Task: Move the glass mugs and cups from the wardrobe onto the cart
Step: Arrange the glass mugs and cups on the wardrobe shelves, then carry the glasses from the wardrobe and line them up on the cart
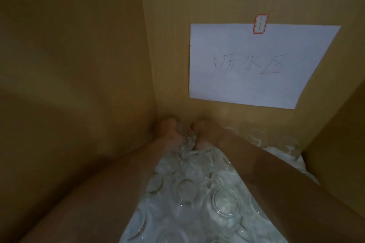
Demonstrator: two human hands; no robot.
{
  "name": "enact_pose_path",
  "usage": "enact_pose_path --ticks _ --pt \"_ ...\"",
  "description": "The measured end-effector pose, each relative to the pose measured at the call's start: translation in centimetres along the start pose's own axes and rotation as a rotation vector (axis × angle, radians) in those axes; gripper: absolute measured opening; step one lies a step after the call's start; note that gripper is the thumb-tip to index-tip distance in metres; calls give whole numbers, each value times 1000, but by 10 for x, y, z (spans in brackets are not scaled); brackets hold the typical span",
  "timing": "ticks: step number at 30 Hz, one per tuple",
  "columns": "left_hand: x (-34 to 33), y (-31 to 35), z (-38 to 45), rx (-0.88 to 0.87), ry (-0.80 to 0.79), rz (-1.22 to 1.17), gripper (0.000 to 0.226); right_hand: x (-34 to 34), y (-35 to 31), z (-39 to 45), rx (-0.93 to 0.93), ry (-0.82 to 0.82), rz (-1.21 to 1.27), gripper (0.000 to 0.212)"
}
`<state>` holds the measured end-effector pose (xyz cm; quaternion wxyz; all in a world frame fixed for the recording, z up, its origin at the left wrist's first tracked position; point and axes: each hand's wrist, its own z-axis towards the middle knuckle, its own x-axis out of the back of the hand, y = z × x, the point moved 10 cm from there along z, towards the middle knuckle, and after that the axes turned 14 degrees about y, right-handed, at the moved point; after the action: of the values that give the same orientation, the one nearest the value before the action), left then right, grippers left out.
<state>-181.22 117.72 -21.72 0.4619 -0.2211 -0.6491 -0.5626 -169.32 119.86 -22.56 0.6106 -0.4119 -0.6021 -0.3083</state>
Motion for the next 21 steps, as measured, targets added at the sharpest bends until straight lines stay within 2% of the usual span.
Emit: enact_pose_path --ticks 2,5,6,11,13,16,21 --pt "10 7 -3 -37 31 5 53 9 -2 -3 -19 37 27 22" --pt "35 20 -9 -129 116 47 57 30 -7 -11 -37 80 60 62" --pt "45 23 -12 -142 148 55 55 41 -9 -15 -44 110 87 67" --pt "100 43 -35 -173 313 19 48 107 -15 -47 -63 317 114 52" --pt "122 49 -49 -153 397 -36 59 135 -8 -69 -106 432 169 65" --pt "156 58 -76 -101 509 -260 70 172 16 -113 -256 626 374 88" --pt "197 66 -123 60 608 -698 74 193 62 -207 -585 885 994 82"
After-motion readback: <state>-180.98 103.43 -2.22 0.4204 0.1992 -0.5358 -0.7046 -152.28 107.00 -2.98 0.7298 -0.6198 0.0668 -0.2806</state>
